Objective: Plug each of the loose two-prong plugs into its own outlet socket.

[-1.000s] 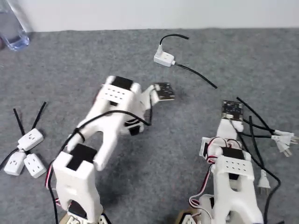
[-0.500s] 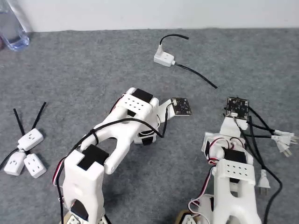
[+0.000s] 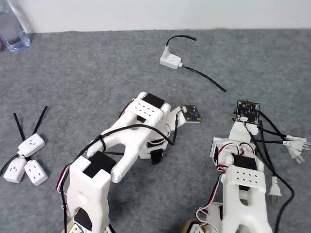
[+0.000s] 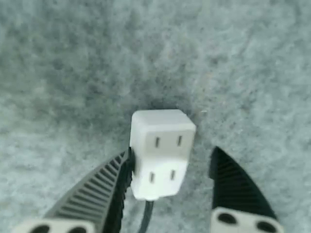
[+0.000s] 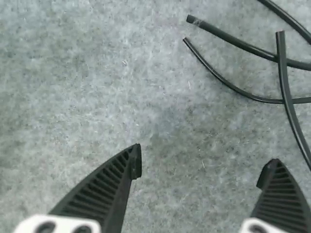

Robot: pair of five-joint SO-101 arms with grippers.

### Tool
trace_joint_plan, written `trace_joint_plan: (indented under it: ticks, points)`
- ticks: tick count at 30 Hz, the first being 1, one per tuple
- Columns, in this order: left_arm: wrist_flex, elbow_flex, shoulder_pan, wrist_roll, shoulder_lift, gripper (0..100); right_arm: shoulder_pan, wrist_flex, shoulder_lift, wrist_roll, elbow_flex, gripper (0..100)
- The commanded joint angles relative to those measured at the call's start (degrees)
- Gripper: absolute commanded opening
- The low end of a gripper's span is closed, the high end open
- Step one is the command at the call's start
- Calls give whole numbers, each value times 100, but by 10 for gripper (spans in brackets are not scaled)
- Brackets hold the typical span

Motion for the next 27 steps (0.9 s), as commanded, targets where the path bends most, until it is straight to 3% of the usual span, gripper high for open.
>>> trace_joint_plan:
  ticks: [1,10,19,24,27]
  points:
    - [290,-453,53,185,-53,265,66,-84,-101,-35,-141,368]
    - [1495,-1692,202,492,-246,265,66,-119,-101,-35,-141,368]
    - [1477,-2026,800,1521,-2295,265,66,-127,-101,-35,-141,368]
    - [1477,-2229,835,2523,-3279,265,66,-127,-136,-35,-141,368]
    - [1477,-2413,765,2655,-3947,265,66,-127,-127,-35,-141,368]
